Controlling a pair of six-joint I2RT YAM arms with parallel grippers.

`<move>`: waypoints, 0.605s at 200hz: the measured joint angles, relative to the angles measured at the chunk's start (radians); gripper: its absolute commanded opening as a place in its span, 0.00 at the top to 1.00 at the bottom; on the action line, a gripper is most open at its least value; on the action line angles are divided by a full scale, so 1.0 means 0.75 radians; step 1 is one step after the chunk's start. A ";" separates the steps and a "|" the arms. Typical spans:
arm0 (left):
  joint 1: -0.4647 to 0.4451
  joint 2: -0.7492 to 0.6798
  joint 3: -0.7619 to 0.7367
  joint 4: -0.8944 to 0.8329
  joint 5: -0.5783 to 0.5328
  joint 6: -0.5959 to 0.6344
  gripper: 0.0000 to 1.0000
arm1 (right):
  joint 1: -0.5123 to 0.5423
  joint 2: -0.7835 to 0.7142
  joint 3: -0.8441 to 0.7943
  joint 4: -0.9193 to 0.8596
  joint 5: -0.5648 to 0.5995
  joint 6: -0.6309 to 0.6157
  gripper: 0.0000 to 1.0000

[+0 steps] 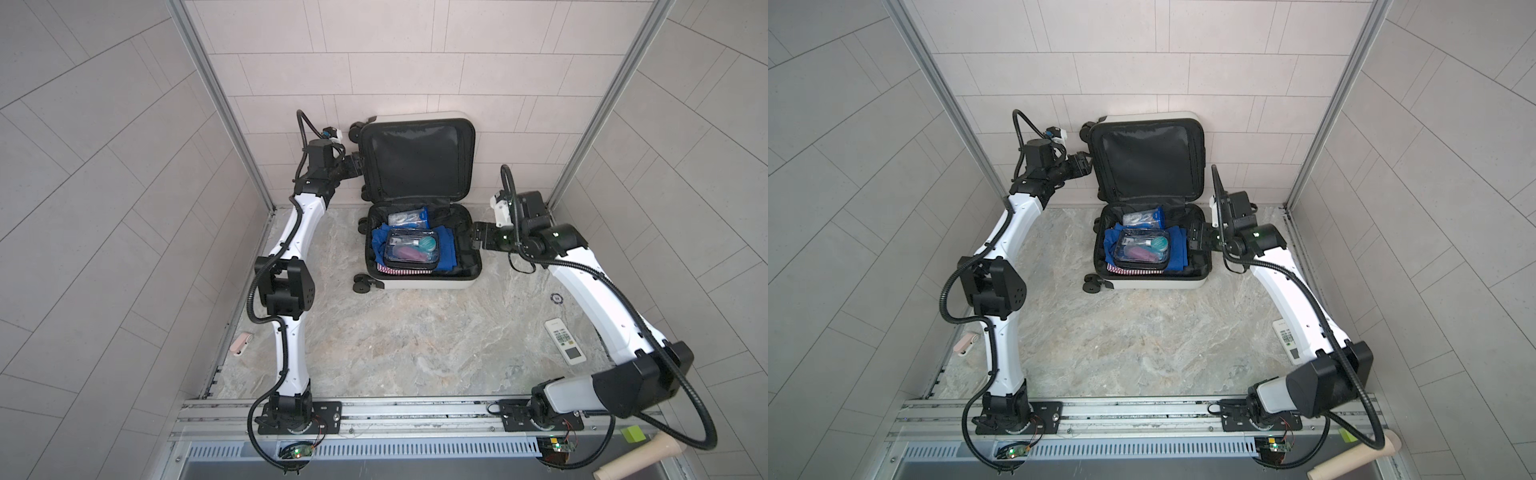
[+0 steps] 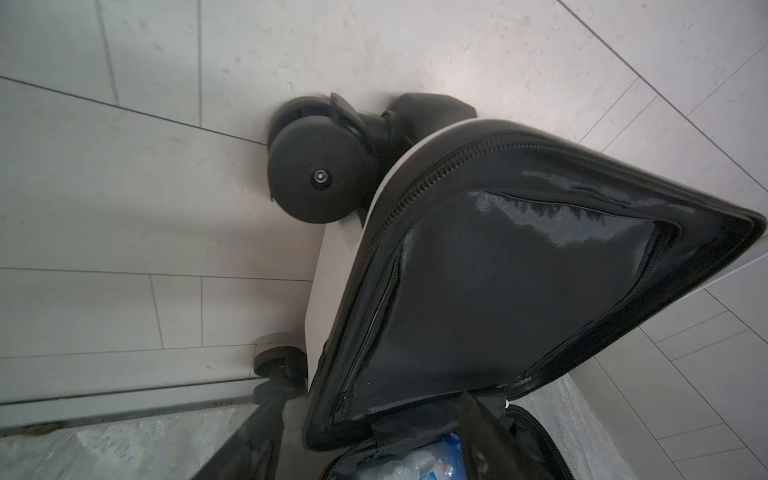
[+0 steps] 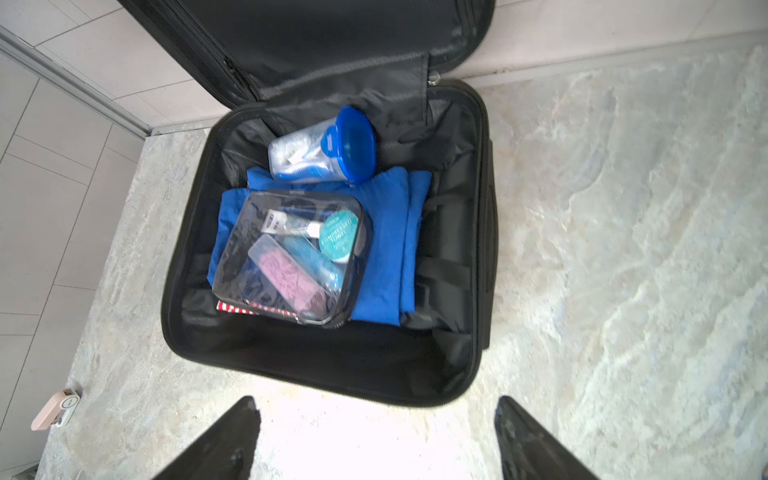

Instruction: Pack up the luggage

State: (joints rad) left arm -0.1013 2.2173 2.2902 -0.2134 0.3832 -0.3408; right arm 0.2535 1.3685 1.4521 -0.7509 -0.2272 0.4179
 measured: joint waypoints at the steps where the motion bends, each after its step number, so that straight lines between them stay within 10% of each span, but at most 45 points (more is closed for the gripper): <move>1: 0.000 0.003 0.004 0.001 0.002 0.000 0.30 | 0.000 -0.007 -0.008 0.002 0.000 -0.001 0.08; 121: -0.003 0.152 0.124 0.241 -0.033 0.026 0.44 | 0.000 -0.185 -0.271 0.038 0.010 0.087 0.07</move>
State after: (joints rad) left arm -0.1032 2.3310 2.3833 -0.0330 0.3584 -0.3214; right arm 0.2535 1.2301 1.2488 -0.7227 -0.2199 0.4835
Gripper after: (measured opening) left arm 0.588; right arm 0.926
